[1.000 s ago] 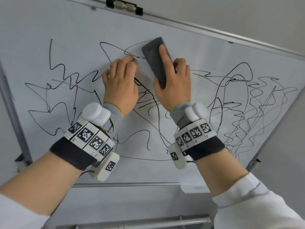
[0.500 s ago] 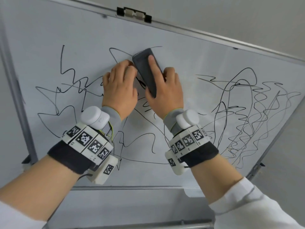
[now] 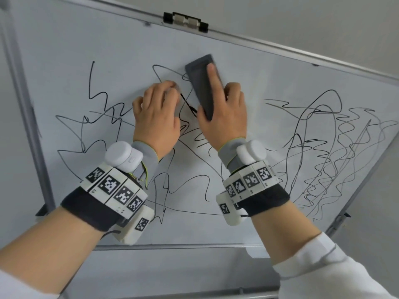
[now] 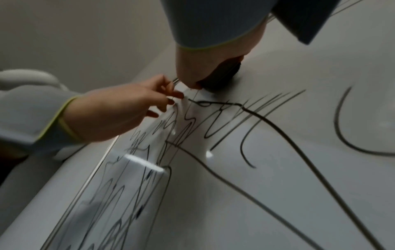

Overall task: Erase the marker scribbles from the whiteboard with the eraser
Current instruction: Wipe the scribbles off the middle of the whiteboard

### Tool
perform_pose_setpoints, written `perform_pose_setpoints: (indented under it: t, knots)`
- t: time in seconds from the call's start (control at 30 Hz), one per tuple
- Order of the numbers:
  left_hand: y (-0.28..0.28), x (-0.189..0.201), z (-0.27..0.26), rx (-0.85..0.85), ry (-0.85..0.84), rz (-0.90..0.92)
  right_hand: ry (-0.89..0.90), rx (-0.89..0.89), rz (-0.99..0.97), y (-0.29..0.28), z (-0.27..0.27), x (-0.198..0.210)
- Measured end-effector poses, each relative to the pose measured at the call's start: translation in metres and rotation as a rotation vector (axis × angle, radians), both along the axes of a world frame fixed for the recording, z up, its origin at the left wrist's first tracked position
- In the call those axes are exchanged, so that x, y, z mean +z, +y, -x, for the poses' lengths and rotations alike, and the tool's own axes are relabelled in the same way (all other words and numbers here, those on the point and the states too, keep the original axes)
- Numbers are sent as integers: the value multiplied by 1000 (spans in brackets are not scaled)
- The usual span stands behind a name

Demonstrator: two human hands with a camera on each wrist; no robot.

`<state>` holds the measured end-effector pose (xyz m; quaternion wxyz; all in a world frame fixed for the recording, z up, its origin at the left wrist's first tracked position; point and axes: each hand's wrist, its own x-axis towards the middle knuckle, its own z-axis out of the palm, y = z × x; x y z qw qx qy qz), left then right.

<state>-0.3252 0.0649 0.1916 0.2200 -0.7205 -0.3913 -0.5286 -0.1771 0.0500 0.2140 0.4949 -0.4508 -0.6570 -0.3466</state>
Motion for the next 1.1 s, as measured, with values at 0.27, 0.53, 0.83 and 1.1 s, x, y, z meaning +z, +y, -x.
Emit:
perform_pose_setpoints:
  t: [0.27, 0.53, 0.83, 1.1]
  knots:
    - [-1, -1, 10, -16, -17, -1, 34, 23, -10, 3, 22, -3]
    - [0, -4, 29, -11, -2, 17, 108, -26, -61, 4, 23, 7]
    - [1, -6, 45, 32, -42, 5, -27, -2, -26, 5, 45, -11]
    - [1, -5, 51, 133, -44, 94, -21, 2, -36, 9, 52, -6]
